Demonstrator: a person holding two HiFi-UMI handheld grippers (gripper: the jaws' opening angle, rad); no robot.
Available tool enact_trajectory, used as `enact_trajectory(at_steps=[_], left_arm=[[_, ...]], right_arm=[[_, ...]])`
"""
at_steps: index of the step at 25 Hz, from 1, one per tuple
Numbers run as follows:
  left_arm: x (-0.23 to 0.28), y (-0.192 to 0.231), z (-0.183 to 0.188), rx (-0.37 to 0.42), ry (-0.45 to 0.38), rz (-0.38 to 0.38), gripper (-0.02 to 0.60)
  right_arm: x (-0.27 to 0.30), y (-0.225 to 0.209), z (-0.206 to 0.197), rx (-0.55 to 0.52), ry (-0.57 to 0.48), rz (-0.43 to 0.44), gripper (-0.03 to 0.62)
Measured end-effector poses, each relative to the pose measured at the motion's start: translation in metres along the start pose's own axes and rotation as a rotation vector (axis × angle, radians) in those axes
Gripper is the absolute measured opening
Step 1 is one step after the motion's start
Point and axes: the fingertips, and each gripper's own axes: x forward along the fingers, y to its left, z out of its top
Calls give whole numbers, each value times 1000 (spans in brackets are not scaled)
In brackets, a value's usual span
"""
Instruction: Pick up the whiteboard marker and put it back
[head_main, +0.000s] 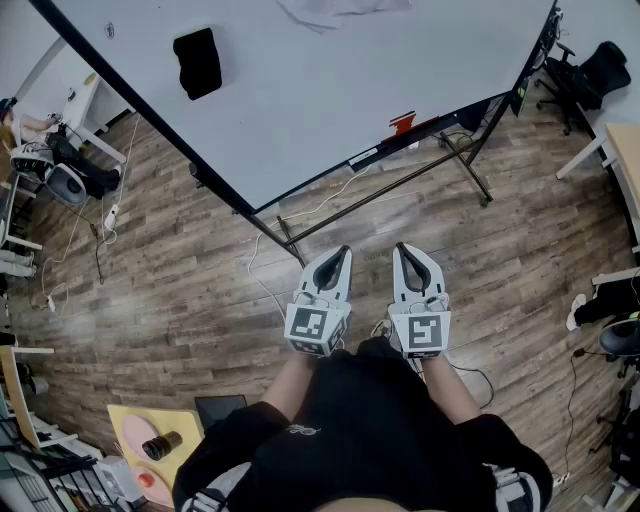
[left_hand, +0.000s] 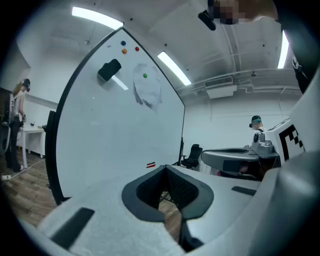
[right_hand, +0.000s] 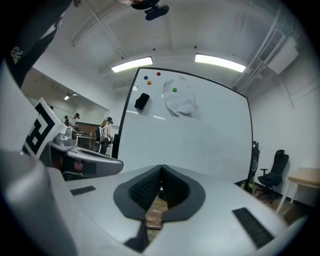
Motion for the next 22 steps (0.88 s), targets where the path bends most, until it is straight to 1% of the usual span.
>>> enact_trajectory(at_steps=[5,9,12,17,22], left_arm=[[38,-27,-1,10,17,-8,8],[57,-39,-10,15,54,-1,8],[71,-44,-15,23,82,-16,8],[103,-38,-22,27,116,-35,8],[149,-10,-28,-8,123,-74,8]], right_arm=[[5,-40,-5,-8,-11,19,3],[7,-61,-23,51,5,29,3],[9,-71,-31,67,6,42,3],[27,-93,-47,77,38,37,3],[70,-106,-66,79,85,41,3]])
